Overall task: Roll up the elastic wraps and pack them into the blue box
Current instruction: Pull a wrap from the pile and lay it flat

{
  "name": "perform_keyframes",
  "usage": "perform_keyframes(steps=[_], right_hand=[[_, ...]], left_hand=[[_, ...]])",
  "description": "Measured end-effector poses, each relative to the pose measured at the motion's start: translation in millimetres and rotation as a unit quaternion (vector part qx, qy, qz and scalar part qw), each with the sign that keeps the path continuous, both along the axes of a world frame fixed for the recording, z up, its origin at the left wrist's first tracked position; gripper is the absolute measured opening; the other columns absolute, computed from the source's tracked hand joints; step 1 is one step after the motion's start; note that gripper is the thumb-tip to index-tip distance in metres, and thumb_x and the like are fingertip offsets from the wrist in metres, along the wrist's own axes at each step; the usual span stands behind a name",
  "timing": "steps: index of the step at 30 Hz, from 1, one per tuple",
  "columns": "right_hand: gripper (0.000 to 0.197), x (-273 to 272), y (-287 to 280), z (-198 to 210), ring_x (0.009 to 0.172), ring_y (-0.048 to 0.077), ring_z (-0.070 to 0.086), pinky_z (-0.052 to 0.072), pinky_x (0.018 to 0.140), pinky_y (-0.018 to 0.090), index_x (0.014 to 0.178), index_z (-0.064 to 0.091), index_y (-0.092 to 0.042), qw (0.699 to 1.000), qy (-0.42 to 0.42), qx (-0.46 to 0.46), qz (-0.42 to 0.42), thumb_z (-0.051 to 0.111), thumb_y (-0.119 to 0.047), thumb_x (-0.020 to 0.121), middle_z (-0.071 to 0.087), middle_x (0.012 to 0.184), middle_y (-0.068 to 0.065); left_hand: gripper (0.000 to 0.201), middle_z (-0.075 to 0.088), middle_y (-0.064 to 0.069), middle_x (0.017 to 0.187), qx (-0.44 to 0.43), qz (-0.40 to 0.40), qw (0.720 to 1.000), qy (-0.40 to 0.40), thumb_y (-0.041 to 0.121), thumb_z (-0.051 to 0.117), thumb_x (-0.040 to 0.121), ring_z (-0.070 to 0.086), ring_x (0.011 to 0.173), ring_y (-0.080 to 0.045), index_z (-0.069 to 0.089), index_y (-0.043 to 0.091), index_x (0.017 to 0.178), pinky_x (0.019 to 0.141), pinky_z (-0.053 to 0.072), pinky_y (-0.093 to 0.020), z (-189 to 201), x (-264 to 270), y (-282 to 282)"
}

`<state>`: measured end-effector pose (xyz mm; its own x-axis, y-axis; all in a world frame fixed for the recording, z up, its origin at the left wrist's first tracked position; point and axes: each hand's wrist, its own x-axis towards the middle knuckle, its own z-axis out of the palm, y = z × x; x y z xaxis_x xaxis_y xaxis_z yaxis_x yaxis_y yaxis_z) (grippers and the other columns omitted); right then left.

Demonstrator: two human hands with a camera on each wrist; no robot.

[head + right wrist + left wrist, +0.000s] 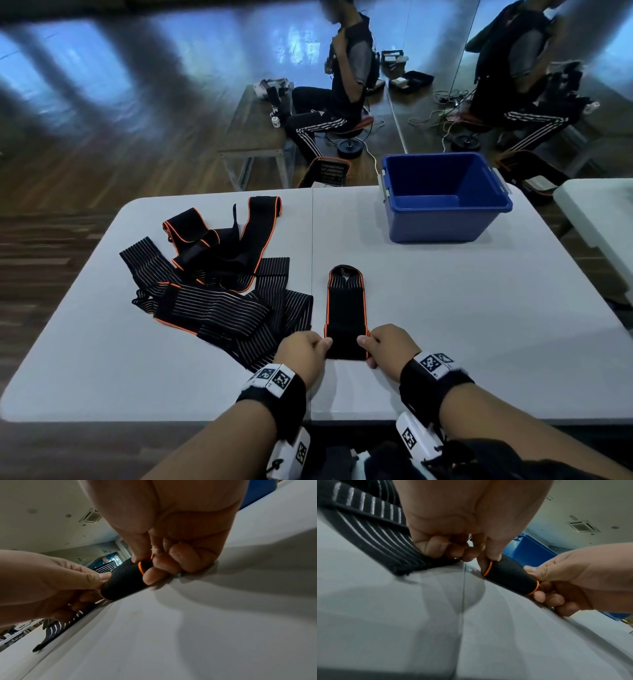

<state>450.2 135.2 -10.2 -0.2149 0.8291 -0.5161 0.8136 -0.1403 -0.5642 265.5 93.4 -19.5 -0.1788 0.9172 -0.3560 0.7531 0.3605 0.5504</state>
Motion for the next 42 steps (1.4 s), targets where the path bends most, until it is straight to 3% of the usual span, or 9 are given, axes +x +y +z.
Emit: perform_keyframes(steps=[5,10,15,19,23,27,33,37,42], right_hand=[[0.032,0,3,0,0.078,0.024,0.066,0.052,0.077,0.034,0.082,0.06,-0.012,0.999,-0.037,0.028,0.002,0.056,-0.041,0.095,0.071,0.082,0.006],[0.019,-1,-1,5,0.086,0.024,0.063,0.048,0.074,0.034,0.111,0.048,-0.022,0.988,-0.05,0.131,0.071,0.055,-0.032,0.097,0.064,0.092,0.002],[0.046,1,-6,-2,0.113,0.022,0.058,0.046,0.094,0.031,0.138,0.05,-0.017,0.981,-0.073,0.135,0.117,0.038,-0.044,0.103,0.058,0.124,0.005],[0.07,18,-16,-9,0.123,0.017,0.047,0.041,0.101,0.027,0.152,0.029,-0.022,0.979,-0.05,0.109,0.166,0.058,-0.045,0.093,0.046,0.134,-0.001],[0.044,19,-2,-16,0.108,0.02,0.057,0.043,0.089,0.024,0.138,0.053,-0.021,0.987,-0.035,0.116,0.109,0.056,-0.02,0.094,0.056,0.118,0.001],[0.016,18,10,-12,0.092,0.023,0.062,0.039,0.073,0.028,0.1,0.069,-0.017,0.995,-0.006,0.082,0.064,0.055,-0.025,0.096,0.068,0.096,0.004],[0.045,17,11,-8,0.06,0.019,0.056,0.051,0.069,0.035,0.066,0.063,-0.008,0.997,0.045,0.032,-0.049,0.05,-0.035,0.1,0.067,0.067,0.005],[0.035,18,10,-6,0.069,0.019,0.061,0.055,0.074,0.036,0.075,0.066,-0.011,0.996,0.0,0.061,-0.068,0.057,-0.038,0.095,0.07,0.077,0.006],[0.013,13,9,-4,0.084,0.017,0.068,0.058,0.08,0.037,0.095,0.068,-0.017,0.986,0.084,0.062,-0.129,0.069,-0.014,0.083,0.07,0.086,-0.003]], left_hand=[[0.034,0.067,-0.006,0.089,-0.004,-0.029,0.996,0.089,0.045,0.059,0.094,0.064,0.085,-0.023,0.066,0.012,0.086,0.075,0.052,-0.033,5,3,8],[0.034,0.05,-0.001,0.115,0.065,-0.098,0.984,0.132,0.039,0.061,0.093,0.05,0.108,-0.024,0.051,0.028,0.124,0.088,0.051,-0.038,7,2,7],[0.056,0.046,-0.003,0.12,0.05,-0.178,0.965,0.188,0.013,0.051,0.091,0.046,0.108,-0.023,0.041,0.03,0.144,0.088,0.051,-0.035,0,0,-2],[0.065,0.043,0.0,0.115,0.046,-0.16,0.974,0.155,0.019,0.06,0.088,0.044,0.107,-0.02,0.037,0.038,0.146,0.091,0.049,-0.035,-7,-6,-6],[0.052,0.046,0.001,0.108,0.032,-0.099,0.992,0.07,0.036,0.067,0.087,0.05,0.105,-0.021,0.051,0.043,0.136,0.095,0.049,-0.037,-8,-6,0],[0.028,0.048,-0.003,0.102,-0.006,-0.052,0.999,0.015,0.047,0.057,0.09,0.056,0.098,-0.026,0.064,0.032,0.112,0.092,0.051,-0.043,-7,-5,10],[0.038,0.057,-0.003,0.1,-0.019,-0.012,1.0,0.021,0.058,0.051,0.094,0.06,0.093,-0.024,0.067,0.026,0.081,0.085,0.052,-0.038,-3,4,22],[0.029,0.066,-0.001,0.1,0.034,-0.004,0.999,0.031,0.049,0.06,0.092,0.064,0.094,-0.021,0.07,0.022,0.098,0.085,0.053,-0.035,2,12,29],[0.019,0.059,-0.01,0.101,0.075,-0.088,0.992,0.056,0.025,0.055,0.095,0.06,0.096,-0.028,0.061,0.012,0.107,0.086,0.049,-0.039,5,25,35]])
